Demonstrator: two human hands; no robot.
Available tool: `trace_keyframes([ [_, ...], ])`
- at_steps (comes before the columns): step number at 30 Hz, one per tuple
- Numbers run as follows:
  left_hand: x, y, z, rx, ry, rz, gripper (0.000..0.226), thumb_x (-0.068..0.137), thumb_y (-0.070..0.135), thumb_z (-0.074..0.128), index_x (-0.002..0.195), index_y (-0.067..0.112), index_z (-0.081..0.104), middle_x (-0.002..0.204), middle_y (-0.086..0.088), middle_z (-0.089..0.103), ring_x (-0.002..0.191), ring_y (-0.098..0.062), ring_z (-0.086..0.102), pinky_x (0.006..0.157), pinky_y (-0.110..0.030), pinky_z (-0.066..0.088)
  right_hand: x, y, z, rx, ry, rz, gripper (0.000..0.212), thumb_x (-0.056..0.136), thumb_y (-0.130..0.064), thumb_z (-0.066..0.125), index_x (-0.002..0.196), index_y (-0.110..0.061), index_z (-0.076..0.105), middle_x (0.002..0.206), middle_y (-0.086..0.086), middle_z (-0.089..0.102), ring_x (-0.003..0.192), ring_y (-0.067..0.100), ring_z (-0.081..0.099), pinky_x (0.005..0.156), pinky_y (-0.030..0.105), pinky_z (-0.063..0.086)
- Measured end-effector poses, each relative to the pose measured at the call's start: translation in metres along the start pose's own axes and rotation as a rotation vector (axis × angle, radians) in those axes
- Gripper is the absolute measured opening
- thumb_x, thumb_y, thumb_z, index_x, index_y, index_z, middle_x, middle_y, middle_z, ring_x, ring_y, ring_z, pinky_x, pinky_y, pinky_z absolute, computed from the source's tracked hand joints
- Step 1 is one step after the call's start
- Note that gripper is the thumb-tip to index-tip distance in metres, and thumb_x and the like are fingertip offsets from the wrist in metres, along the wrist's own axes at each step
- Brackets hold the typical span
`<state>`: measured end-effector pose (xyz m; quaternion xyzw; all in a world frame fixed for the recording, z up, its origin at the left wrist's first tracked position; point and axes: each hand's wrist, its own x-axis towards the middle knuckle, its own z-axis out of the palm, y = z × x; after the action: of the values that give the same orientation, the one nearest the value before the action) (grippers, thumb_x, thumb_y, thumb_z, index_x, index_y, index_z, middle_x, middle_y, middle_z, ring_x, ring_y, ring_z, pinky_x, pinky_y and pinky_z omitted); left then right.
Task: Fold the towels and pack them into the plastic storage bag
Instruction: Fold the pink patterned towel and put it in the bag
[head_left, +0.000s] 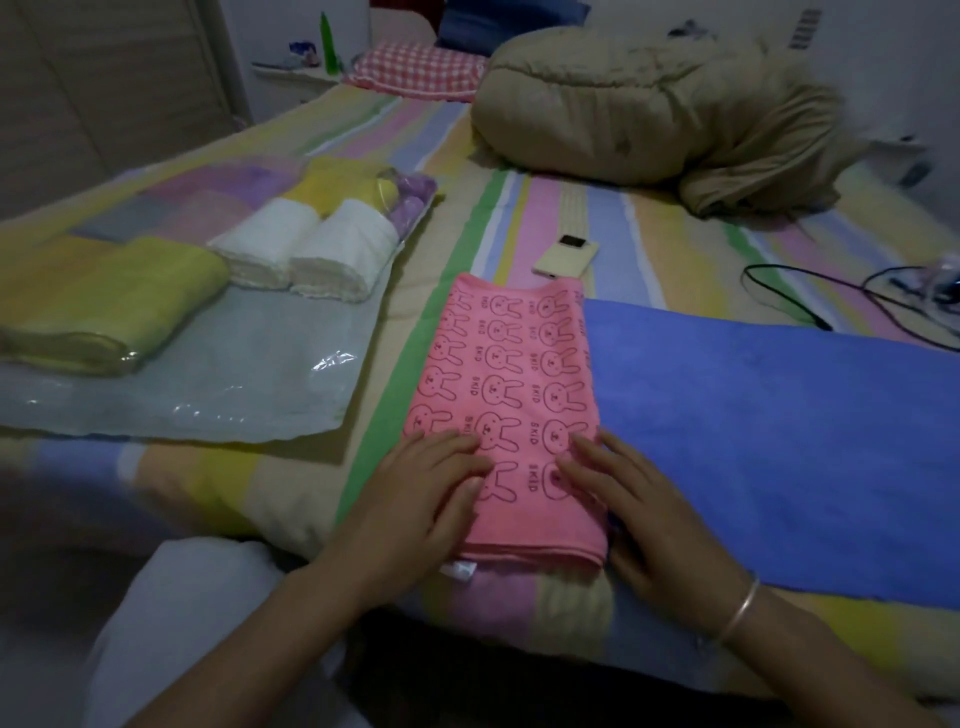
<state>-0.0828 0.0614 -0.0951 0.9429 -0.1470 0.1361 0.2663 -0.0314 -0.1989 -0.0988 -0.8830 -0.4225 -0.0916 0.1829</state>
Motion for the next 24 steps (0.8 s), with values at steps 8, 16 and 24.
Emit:
trace_keyframes([
  [8, -0.011, 0.035, 0.01, 0.149, 0.058, 0.0, 0.061, 0.067, 0.067, 0.061, 0.109, 0.023, 0.061, 0.107, 0.008, 0.064, 0.099, -0.012, 0.056, 0.096, -0.032, 0.041, 0.006, -0.012, -0.002, 0.166, 0.176, -0.015, 0.036, 0.088, -0.019, 0.044, 0.122, -0.026, 0.054, 0.134, -0.005, 0.057, 0.131, 0.014, 0.046, 0.105, 0.034, 0.039],
  [16, -0.007, 0.009, -0.02, 0.141, 0.243, -0.222, 0.043, 0.061, 0.009, 0.06, 0.103, 0.022, 0.062, 0.094, 0.001, 0.067, 0.084, -0.023, 0.062, 0.07, -0.03, 0.049, 0.017, -0.011, -0.023, 0.346, 0.25, 0.191, 0.041, 0.092, -0.026, 0.037, 0.124, -0.016, 0.06, 0.122, -0.006, 0.064, 0.111, 0.011, 0.06, 0.093, 0.021, 0.046],
  [24, -0.008, 0.022, -0.059, -0.352, 0.313, 0.036, 0.021, 0.08, 0.019, 0.057, 0.098, 0.021, 0.067, 0.09, 0.012, 0.068, 0.086, -0.007, 0.065, 0.073, -0.021, 0.05, 0.007, -0.023, -0.067, 0.538, 0.381, 0.112, 0.018, 0.093, -0.013, 0.046, 0.088, -0.024, 0.06, 0.08, -0.022, 0.06, 0.073, -0.005, 0.057, 0.067, 0.012, 0.045],
])
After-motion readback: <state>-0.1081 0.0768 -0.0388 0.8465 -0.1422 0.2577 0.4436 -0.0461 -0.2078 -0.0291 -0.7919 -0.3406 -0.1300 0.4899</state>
